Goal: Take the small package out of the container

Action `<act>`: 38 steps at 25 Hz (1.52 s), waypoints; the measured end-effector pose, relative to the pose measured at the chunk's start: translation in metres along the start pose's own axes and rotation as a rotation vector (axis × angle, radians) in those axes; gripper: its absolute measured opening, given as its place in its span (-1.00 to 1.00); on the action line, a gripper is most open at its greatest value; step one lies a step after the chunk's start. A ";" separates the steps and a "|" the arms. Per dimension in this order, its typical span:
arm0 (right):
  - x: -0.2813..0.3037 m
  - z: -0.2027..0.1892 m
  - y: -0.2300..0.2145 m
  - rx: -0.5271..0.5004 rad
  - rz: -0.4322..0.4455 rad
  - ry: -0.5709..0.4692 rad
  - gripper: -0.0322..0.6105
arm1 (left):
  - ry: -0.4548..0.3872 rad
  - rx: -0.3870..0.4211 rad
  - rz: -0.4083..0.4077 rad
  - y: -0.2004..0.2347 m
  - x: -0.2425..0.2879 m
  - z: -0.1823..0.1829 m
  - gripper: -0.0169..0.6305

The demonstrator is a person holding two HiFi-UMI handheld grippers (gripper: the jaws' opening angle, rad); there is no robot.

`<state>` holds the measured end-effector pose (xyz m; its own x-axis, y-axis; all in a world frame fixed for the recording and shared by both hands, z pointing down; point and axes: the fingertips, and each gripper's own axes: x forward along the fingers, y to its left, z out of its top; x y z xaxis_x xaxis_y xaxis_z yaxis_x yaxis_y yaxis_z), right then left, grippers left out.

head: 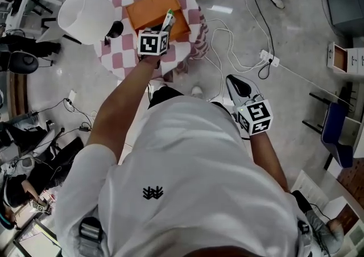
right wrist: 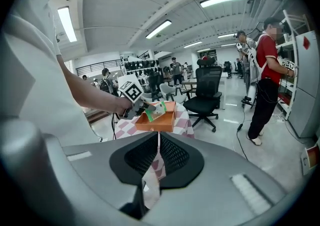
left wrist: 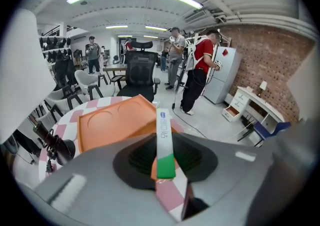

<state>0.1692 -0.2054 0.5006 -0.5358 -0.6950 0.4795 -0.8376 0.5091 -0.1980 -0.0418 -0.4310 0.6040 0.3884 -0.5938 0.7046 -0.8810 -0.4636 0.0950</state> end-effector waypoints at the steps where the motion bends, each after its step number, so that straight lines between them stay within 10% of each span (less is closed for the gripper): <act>1: 0.002 0.001 0.002 -0.006 0.011 0.002 -0.86 | -0.012 -0.007 -0.009 -0.001 -0.006 0.002 -0.48; 38: 0.046 0.018 0.067 -0.170 0.320 0.056 -0.86 | -0.242 0.006 -0.052 -0.066 -0.257 -0.016 -0.48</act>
<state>0.0864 -0.2127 0.4942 -0.7573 -0.4602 0.4635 -0.5963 0.7766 -0.2031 -0.0879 -0.2370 0.4275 0.4871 -0.7090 0.5100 -0.8568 -0.5011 0.1216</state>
